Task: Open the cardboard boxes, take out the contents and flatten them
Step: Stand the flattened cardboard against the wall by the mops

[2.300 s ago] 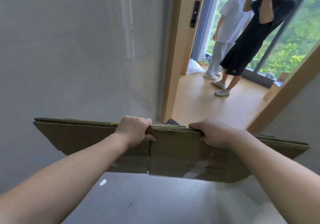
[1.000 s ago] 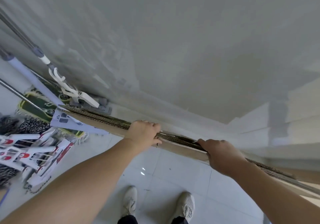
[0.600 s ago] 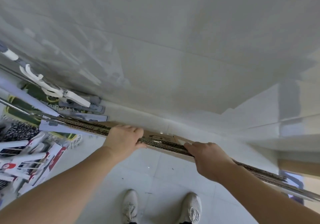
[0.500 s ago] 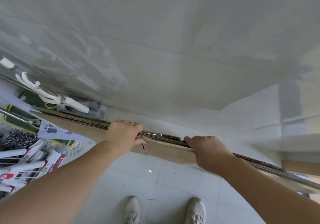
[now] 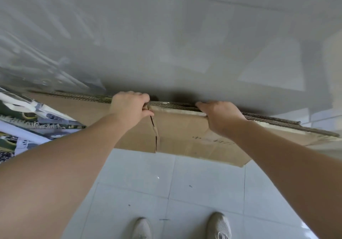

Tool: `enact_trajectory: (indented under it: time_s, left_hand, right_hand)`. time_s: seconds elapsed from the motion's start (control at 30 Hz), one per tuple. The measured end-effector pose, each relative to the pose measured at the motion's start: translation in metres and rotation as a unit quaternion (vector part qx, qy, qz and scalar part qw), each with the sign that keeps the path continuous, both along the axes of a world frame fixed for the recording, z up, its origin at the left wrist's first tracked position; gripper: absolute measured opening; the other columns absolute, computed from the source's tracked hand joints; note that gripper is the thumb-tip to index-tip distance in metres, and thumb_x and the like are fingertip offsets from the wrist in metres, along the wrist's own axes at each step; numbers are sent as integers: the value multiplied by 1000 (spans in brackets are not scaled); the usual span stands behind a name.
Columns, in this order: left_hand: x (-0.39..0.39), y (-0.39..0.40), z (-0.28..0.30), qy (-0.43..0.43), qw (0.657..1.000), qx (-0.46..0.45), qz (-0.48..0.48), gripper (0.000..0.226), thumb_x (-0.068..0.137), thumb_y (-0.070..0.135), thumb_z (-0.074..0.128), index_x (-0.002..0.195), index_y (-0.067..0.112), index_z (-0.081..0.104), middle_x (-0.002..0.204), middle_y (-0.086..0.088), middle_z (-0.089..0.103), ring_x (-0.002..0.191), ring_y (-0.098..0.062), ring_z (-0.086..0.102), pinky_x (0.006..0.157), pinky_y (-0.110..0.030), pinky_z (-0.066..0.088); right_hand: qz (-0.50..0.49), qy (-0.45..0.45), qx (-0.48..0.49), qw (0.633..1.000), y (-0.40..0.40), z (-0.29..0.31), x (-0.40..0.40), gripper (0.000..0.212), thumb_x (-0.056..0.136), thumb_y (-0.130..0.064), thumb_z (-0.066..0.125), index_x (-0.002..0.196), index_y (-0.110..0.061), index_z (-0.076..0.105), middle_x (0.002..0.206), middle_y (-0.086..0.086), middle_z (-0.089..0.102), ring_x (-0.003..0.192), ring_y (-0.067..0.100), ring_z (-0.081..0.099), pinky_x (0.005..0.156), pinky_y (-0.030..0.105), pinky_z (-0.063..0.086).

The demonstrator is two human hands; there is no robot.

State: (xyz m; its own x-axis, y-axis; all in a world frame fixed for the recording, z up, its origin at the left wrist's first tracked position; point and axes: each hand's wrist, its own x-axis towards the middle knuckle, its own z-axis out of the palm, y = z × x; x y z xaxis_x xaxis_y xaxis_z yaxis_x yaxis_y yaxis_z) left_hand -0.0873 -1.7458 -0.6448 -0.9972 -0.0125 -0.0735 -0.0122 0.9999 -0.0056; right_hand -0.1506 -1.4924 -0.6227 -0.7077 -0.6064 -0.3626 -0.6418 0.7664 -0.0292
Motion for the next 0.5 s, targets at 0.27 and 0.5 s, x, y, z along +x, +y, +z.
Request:
enact_trajectory:
  time_s: [0.27,0.5]
  left_hand:
    - [0,-2,-9,71,997,-8,-20,48,54,41,88,87,14,67,74,-6,60,66,-29,62,60,-33,42]
    - [-4,4,-7,68,997,14,-16,41,57,29,89,85,8,67,89,-11,61,83,-34,55,70,-39,43]
  right_hand:
    - [-44,73,-7,996,11,-6,-3,16,89,-10,56,105,-12,53,100,7,59,88,32,59,61,30,29]
    - [-38,102,-13,994,13,-8,0,20,89,-10,56,109,-10,54,102,9,59,92,32,58,65,30,27]
